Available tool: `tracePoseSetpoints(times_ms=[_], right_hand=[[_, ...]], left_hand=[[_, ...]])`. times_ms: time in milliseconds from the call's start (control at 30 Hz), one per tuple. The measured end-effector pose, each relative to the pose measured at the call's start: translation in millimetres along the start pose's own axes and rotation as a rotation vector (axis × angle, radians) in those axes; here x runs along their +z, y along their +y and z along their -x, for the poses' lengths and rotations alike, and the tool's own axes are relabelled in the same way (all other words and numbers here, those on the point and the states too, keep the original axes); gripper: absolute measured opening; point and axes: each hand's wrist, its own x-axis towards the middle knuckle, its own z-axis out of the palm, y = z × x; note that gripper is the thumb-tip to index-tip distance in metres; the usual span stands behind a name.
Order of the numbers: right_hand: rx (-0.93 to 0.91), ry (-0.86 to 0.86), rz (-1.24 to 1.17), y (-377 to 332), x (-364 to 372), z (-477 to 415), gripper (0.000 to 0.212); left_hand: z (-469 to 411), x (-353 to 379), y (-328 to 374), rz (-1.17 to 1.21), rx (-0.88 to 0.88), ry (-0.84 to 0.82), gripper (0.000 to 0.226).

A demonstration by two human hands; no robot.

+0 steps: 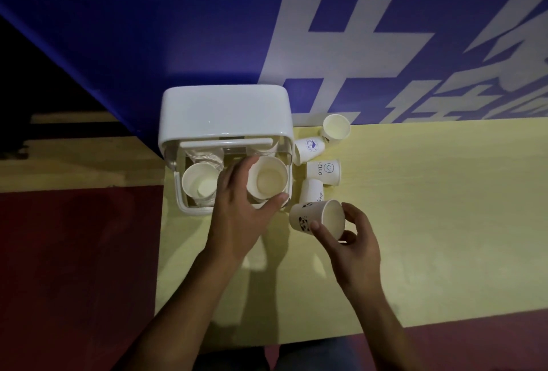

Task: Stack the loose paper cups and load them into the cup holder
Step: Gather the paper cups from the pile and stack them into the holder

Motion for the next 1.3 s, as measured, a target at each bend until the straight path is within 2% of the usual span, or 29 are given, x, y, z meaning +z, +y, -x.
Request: tracePoseSetpoints(times_ms=[100,200,367,500,667,867,967,1033,1133,1300], right_hand=[[-0.014,0.003,-0.003,-0.7,-4.4,-5.8,0.062],[-0.042,0.003,0.014,-2.8,-7.4,-13.2,0.071],[-0.097,-0.005,0.046,-8.1,-6.8,-25.4,0.075],[-0.143,-0.019,0.052,-16.8,-0.7,-35.1,0.075],[-0.284,-0.088,0.065,-41.0,17.1,-44.3,0.077],[-0.480,-0.223,0.148,-48.7,46.5,-60.2,0.076],[-0.512,-0.310,0.216,-40.1,56.9,-69.8,0.077],[-0.527,-0.360,0.254,-33.5,61.2,-75.0,0.078],[-0.545,-0.385,0.314,-24.4,68.0,-83.1,0.081],[-0.570,-0.418,0.372,-6.3,78.5,-89.8,0.070]], left_hand=[[-8.7,12.9,-10.5,-0.038,-0.005,-0.026,0.077],[-14.8,26.5,-24.9,-0.088,-0.037,-0.045,0.079],[-23.8,40.5,-36.9,-0.163,-0.162,-0.170,0.080],[-27.9,45.8,-41.3,-0.178,-0.229,-0.200,0.083],[-28.8,46.2,-45.7,-0.165,-0.263,-0.213,0.086],[-18.3,22.3,-36.0,0.003,-0.162,-0.272,0.069],[-3.7,14.1,-41.7,0.116,-0.292,-0.150,0.061],[-0.8,12.4,-39.0,0.226,-0.371,-0.075,0.047],[-6.1,14.6,-27.8,0.361,-0.376,-0.076,0.038],[-13.8,30.4,-43.4,0.211,-0.365,-0.127,0.038]])
